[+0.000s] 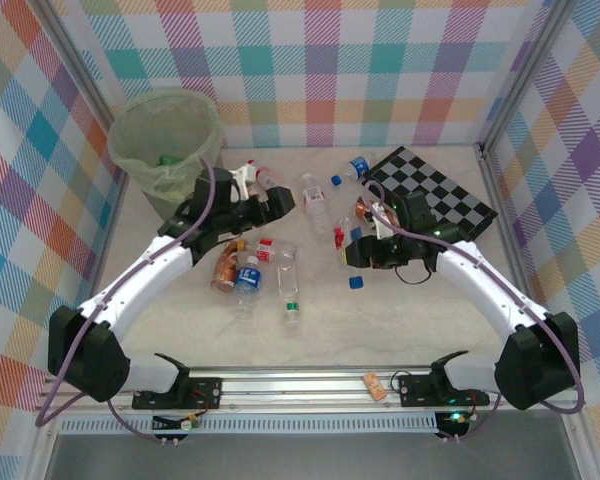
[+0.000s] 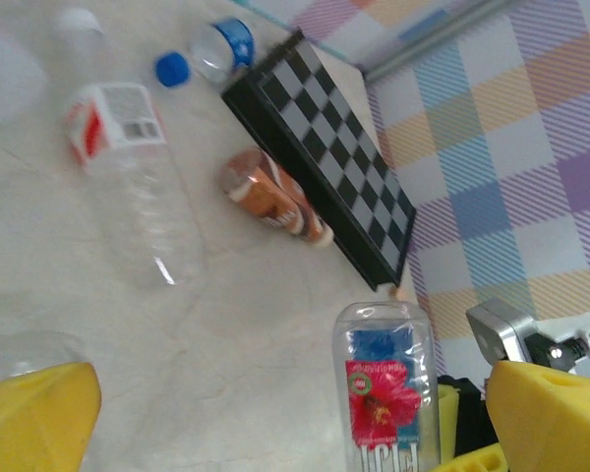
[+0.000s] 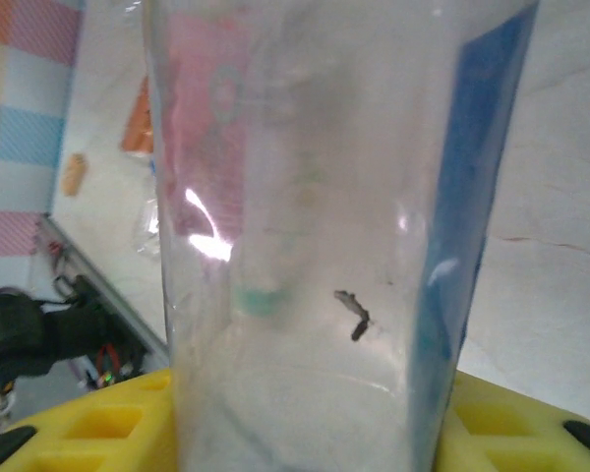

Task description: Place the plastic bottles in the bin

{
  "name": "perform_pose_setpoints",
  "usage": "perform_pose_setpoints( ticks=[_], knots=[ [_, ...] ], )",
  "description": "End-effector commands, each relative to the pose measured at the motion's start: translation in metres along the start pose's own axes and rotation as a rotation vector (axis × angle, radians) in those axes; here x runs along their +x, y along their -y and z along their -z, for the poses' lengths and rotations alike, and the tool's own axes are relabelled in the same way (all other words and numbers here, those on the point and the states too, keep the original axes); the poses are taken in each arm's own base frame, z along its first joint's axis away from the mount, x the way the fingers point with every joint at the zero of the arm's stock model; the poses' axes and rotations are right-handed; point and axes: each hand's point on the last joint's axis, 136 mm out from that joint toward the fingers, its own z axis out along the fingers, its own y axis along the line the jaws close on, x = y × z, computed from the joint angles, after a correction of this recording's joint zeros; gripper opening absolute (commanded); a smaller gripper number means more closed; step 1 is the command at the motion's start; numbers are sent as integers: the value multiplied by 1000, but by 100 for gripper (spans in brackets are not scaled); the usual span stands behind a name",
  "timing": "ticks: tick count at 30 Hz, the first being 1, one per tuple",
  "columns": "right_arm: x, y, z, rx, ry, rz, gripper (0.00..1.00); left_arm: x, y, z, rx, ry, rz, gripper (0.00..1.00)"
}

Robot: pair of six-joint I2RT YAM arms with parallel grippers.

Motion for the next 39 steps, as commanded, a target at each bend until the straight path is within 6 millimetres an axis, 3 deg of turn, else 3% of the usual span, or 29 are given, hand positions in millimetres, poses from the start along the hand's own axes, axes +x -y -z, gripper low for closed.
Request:
perform_pose_setpoints(
  ticks=[1,5,9,15,19,31,35,39],
  knots=[
    [-2,-33,9,-172,35,107,48,10,34,-14,143,-21,16,100],
    [-6,-31,7,-171,66,124,47,33,49,-34,252,-79,76,100],
    [-9,-36,5,-209,76,124,47,51,59,-44,251,-112,48,100],
    [-17,-40,1,-247,103,128,48,82,61,-67,269,-183,80,100],
    [-23,-33,-3,-217,125,132,47,97,59,-78,292,-208,116,94],
    [-26,-13,-18,-161,134,114,50,102,54,-92,304,-208,158,53],
    [-24,-10,-20,-148,121,111,53,102,54,-94,303,-206,154,50],
    [-18,-12,-17,-150,80,122,75,102,52,-96,297,-211,149,50]
  ],
)
